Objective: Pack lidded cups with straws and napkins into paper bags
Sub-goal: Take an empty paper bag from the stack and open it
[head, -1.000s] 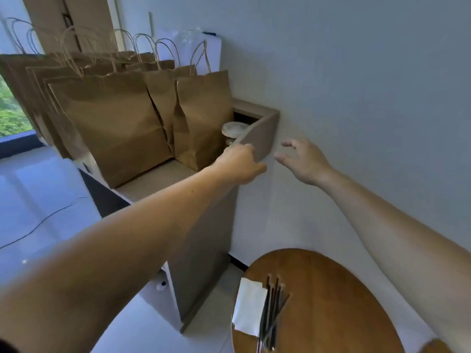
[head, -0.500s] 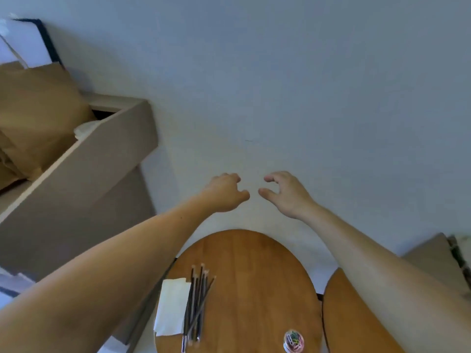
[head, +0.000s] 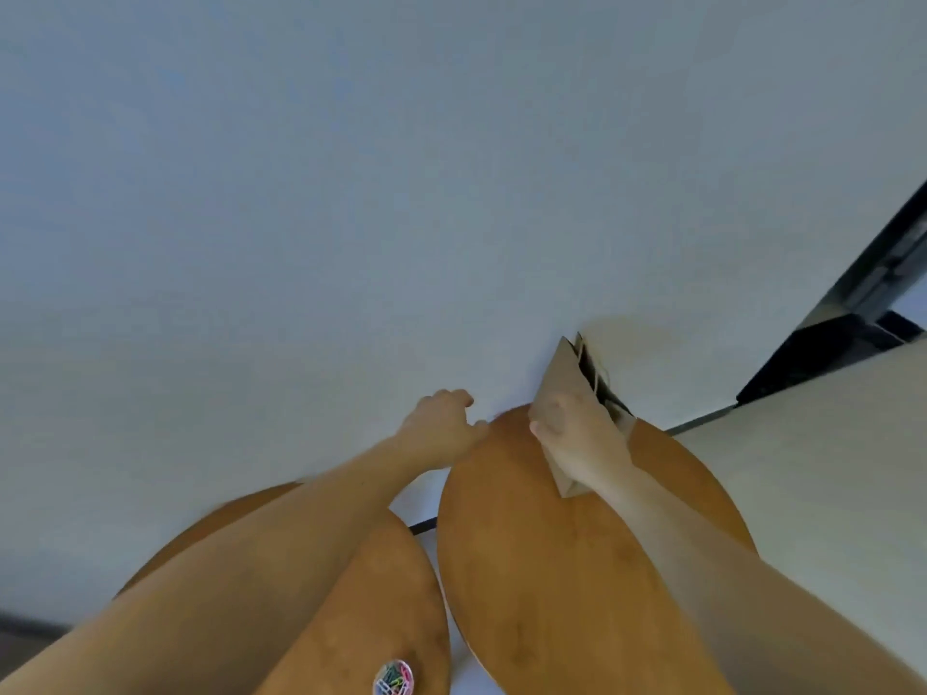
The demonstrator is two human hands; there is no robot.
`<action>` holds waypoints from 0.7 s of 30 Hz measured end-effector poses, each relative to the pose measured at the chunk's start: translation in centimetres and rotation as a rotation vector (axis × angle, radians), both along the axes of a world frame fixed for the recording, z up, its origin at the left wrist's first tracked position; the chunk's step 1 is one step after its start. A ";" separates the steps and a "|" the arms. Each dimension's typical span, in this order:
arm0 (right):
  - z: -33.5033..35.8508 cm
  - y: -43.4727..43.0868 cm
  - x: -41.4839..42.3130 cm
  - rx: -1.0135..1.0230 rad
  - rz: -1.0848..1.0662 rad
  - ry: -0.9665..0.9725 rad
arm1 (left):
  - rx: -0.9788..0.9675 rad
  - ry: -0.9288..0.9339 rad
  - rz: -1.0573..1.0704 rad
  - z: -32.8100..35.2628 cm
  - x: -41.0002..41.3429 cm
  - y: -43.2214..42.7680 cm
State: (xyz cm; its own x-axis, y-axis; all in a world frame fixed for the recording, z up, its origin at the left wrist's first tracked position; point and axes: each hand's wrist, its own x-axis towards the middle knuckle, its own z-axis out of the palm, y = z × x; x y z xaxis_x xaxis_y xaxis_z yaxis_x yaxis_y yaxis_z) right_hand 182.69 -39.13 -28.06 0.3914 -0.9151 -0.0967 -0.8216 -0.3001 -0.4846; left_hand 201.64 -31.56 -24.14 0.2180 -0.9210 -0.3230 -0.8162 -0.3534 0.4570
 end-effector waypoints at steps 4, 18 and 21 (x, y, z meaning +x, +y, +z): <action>-2.8 -3.0 -4.8 -0.044 -0.241 0.063 | 0.028 0.051 -0.059 -3.2 -3.6 -3.6; -10.1 -9.2 -4.9 0.024 -0.225 0.171 | 0.107 0.088 0.043 -7.3 -1.9 -4.0; -9.2 -7.2 -3.2 -0.068 -0.161 0.148 | 0.105 0.100 0.072 -7.3 0.3 -2.9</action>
State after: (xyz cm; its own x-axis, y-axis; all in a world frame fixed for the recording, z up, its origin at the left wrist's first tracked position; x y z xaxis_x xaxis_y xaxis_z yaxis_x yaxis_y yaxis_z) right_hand 179.51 -46.32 -37.28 0.2259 -0.9710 -0.0779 -0.9222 -0.1874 -0.3382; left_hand 201.90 -34.42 -31.39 0.2437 -0.8642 -0.4402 -0.7392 -0.4593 0.4925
